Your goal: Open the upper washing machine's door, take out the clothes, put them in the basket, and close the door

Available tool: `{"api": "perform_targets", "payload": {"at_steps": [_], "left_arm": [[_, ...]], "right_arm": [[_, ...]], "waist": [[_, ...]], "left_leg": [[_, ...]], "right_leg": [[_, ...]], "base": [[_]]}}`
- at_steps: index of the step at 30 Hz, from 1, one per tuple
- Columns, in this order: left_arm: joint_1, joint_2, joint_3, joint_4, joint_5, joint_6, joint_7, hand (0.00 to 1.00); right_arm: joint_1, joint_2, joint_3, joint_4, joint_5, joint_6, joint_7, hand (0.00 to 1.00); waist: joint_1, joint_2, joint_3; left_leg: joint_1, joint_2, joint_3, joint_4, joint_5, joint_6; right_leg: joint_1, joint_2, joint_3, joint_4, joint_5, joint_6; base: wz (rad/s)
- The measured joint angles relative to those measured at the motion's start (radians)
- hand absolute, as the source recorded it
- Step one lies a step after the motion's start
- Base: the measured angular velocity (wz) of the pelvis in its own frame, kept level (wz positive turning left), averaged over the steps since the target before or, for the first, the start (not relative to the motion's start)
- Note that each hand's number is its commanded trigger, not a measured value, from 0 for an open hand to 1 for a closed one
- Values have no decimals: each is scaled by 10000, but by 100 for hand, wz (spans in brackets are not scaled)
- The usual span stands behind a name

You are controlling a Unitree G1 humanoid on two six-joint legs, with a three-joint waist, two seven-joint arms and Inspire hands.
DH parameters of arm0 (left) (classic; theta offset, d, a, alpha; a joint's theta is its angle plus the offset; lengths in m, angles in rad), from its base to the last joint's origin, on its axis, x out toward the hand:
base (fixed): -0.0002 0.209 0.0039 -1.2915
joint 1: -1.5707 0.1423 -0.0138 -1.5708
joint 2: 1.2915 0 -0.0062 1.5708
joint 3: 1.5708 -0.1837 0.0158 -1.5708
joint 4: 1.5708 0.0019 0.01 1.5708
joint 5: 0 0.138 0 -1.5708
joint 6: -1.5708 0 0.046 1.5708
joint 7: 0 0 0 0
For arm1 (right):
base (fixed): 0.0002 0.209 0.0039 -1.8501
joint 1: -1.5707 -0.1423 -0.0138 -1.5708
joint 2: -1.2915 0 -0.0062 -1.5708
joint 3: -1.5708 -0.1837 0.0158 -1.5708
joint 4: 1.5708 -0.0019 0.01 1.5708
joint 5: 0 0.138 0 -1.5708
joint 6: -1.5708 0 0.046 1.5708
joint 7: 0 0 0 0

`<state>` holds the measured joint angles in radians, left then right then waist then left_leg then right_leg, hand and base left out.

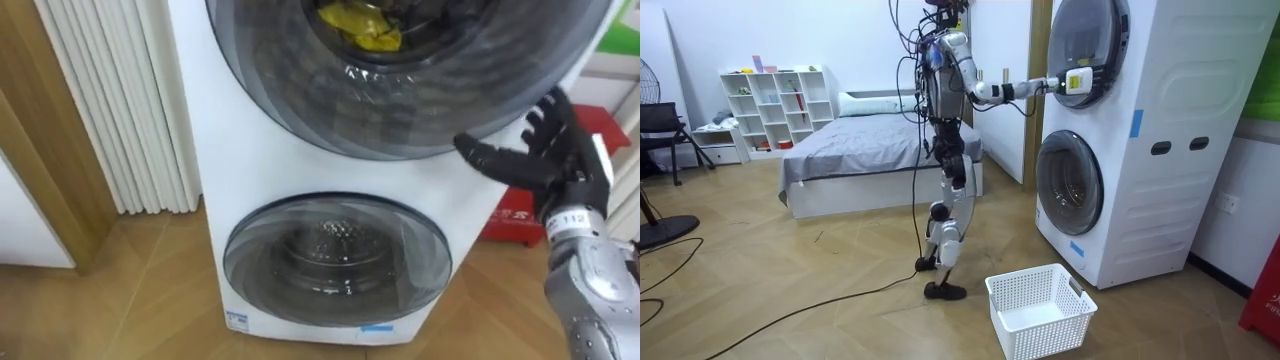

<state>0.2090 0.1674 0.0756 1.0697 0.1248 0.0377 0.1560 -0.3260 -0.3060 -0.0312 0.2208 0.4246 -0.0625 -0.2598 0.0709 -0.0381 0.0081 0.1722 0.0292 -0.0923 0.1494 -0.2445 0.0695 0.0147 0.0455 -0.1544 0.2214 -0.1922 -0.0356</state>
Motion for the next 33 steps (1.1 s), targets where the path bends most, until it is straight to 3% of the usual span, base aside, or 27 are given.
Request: {"api": "perform_targets", "payload": {"at_steps": [1,2,3,4,5,6,7,10,13,15,21,33], "left_arm": [[23,171,79,-21,300,1,89,0],[44,223,178,-25,520,5,103,0],[82,138,213,132,763,65,140,0],[21,98,171,93,760,64,127,0],[-87,96,145,72,761,65,116,0],[-288,90,-29,-32,786,80,109,0],[-299,62,-113,-176,814,121,95,0],[-221,59,-206,-264,815,486,82,0],[-61,49,-207,-271,824,677,48,0],[-26,32,-199,-271,908,731,-3,0],[129,67,-200,-273,1249,956,-325,0],[122,109,-204,-280,1261,956,-582,0]], "right_arm": [[-130,1,104,-56,-83,95,-25,0],[-247,-8,122,-69,-82,153,-81,0],[-288,-73,75,24,-24,213,-316,0],[-291,-70,-18,68,99,273,-660,0],[-314,-72,-122,64,108,305,-759,0],[-519,-126,-331,66,206,407,-879,0],[-831,-140,-349,83,392,554,-862,0],[-1559,-148,-306,90,913,856,-947,0],[-1578,-176,-315,96,981,857,-881,0],[-1628,-245,-329,96,1009,856,-856,0],[-1669,-458,-330,91,1086,856,-595,0],[-1665,-458,-100,-205,327,854,-290,0]], "waist": [[113,-213,-42],[143,-349,-12],[-17,-208,3],[-140,-260,19],[-165,-336,40],[-183,-408,73],[-105,-465,25],[-108,-468,22],[-105,-459,24],[-117,-459,1],[-86,-496,-153],[-52,-465,-125]], "left_leg": [[-131,98,-45,76,-71,-122],[-156,47,13,165,-201,-327],[-68,226,93,279,-472,-847],[-77,359,549,109,-408,-1132],[-217,430,740,-9,-363,-1159],[-669,651,965,-177,-4,-1067],[-789,613,1213,40,84,-883],[-745,477,1183,30,106,-846],[-773,404,1188,48,130,-806],[-803,255,1188,48,129,-788],[-753,274,1142,117,139,-814],[-663,276,1218,71,143,-809]], "right_leg": [[-611,404,202,-1132,689,-469],[-863,395,64,-1389,1913,-669],[-834,404,-162,-950,1883,-614],[-746,350,-57,-823,1882,-614],[-734,289,104,-822,1882,-614],[-761,230,179,-845,1846,-550],[-805,195,39,-856,1785,-455],[-783,97,-697,-861,1782,-451],[-733,-39,-877,-852,1694,-452],[-726,-147,-893,-792,1516,-414],[-673,-159,-964,-626,1412,-469],[-664,-109,-838,-680,1391,-464]], "base": [[-65],[-37],[14],[40],[50],[23],[12],[4],[0],[8],[6],[-2]]}}
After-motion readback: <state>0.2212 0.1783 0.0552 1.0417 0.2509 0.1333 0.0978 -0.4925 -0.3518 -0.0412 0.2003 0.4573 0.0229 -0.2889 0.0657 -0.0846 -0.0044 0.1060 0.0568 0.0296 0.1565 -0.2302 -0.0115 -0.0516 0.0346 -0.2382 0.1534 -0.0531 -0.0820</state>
